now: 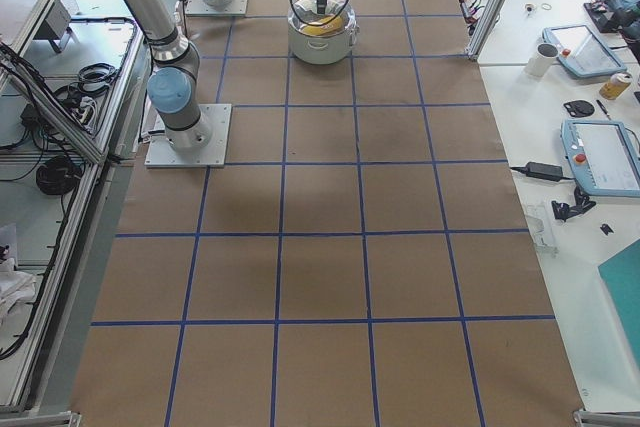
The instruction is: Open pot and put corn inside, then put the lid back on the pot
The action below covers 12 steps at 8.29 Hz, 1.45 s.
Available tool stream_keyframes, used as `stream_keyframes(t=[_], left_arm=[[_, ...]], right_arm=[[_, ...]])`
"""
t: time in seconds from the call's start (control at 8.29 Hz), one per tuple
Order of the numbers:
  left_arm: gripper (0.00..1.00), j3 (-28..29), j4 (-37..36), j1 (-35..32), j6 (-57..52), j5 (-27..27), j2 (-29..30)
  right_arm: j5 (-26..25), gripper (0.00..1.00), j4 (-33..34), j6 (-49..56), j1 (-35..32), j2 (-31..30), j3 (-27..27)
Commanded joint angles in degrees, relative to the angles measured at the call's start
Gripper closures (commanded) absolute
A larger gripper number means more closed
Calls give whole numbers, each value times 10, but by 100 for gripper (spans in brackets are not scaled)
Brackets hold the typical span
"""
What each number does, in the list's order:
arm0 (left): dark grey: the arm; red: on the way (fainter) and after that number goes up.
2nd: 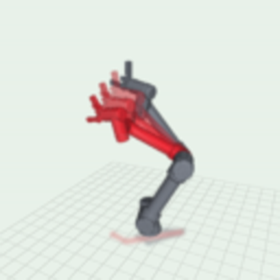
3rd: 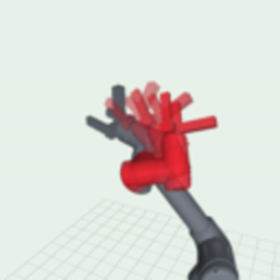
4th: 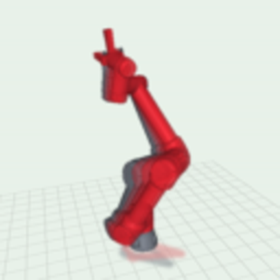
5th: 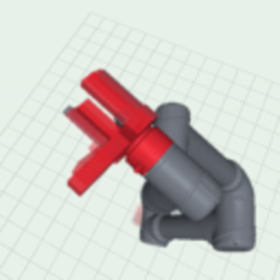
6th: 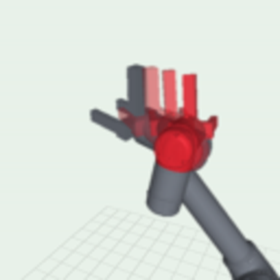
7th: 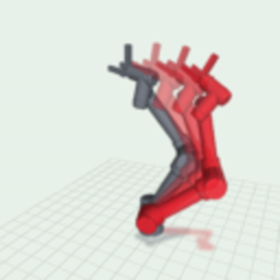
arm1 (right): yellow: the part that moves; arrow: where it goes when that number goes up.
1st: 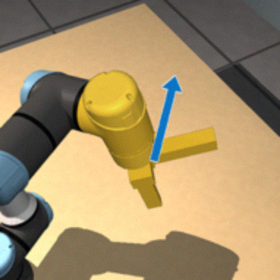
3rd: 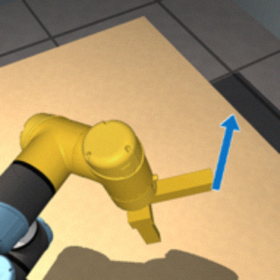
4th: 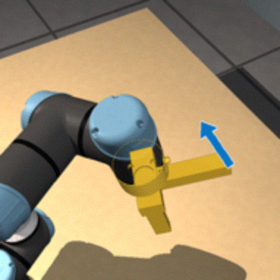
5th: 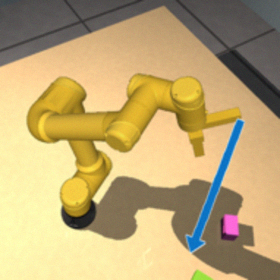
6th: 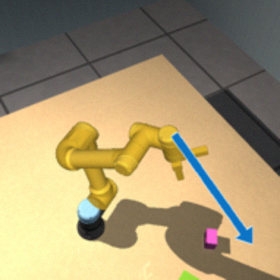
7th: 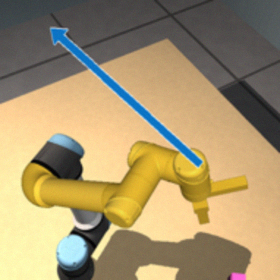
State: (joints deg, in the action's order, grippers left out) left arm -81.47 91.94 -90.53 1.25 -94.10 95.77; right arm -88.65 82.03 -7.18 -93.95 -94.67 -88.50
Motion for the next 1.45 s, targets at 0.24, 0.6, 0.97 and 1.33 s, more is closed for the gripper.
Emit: stream_keyframes(t=[0.24, 0.6, 0.97, 1.33], left_arm=[[0, -1, 1, 0, 0, -4, -1], [0, 0, 1, 0, 1, -1, -1], [0, 0, 1, -1, 0, 0, -1], [0, -1, 0, -1, 1, 1, -1]], right_arm=[[1, 0, 1, 9, 0, 3, 0], [1, 0, 1, 9, 0, 4, 0], [1, 0, 1, 9, 0, 4, 0], [1, 0, 1, 9, 0, 4, 0]])
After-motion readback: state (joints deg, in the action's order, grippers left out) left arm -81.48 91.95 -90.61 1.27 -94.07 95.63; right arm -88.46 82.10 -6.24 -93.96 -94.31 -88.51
